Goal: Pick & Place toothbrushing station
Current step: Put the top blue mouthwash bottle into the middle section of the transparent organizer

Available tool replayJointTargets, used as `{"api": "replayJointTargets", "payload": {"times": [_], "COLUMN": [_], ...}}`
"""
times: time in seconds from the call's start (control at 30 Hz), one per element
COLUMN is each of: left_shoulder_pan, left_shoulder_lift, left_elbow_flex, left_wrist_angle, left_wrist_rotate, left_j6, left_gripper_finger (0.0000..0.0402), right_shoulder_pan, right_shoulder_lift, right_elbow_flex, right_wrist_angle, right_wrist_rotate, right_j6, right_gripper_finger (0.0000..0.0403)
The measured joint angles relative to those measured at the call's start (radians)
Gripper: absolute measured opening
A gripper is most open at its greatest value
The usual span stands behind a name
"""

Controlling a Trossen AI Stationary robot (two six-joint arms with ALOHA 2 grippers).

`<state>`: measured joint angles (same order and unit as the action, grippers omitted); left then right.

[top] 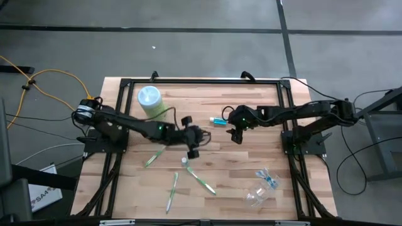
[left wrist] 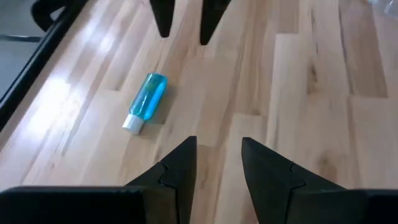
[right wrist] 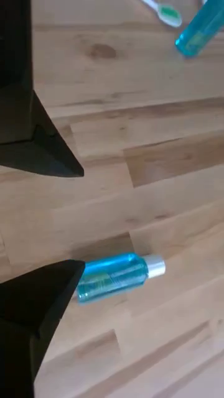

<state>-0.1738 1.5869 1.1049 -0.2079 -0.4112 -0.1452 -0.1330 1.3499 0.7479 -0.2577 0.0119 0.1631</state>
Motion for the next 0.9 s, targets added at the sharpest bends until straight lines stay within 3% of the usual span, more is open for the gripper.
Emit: {"api": "replayJointTargets", "payload": {"times": [0.13,0.4,0.6,0.9], "left_shoulder_pan": [0.075,0.198,0.266,0.284], "left_shoulder_lift": [-0.001,-0.001,0.011,0.068], "left_elbow_flex": [0.000,0.000,-0.015,-0.065], "left_wrist_angle": [-0.025,-0.035,0.085,0.122], "left_wrist_rotate": [0.105,0.184,0.355,0.375], "left_j6": [0.044,0.118,0.231,0.385], "left_gripper_finger": [0.0122,0.0122,0.0122,0.0122], "right_shoulder_pan": [-0.001,-0.043,-0.061,-0.020], "right_shoulder_lift": [0.000,0.000,0.000,0.000], "right_elbow_flex": [0.000,0.000,0.000,0.000], "right_wrist_angle": [0.008,0.057,0.056,0.047], "right_wrist_rotate": [-0.019,-0.093,-0.120,-0.226], "right_j6": [0.009,0.043,0.048,0.094], "right_gripper_finger": [0.0219,0.0219,0.0219,0.0219]}}
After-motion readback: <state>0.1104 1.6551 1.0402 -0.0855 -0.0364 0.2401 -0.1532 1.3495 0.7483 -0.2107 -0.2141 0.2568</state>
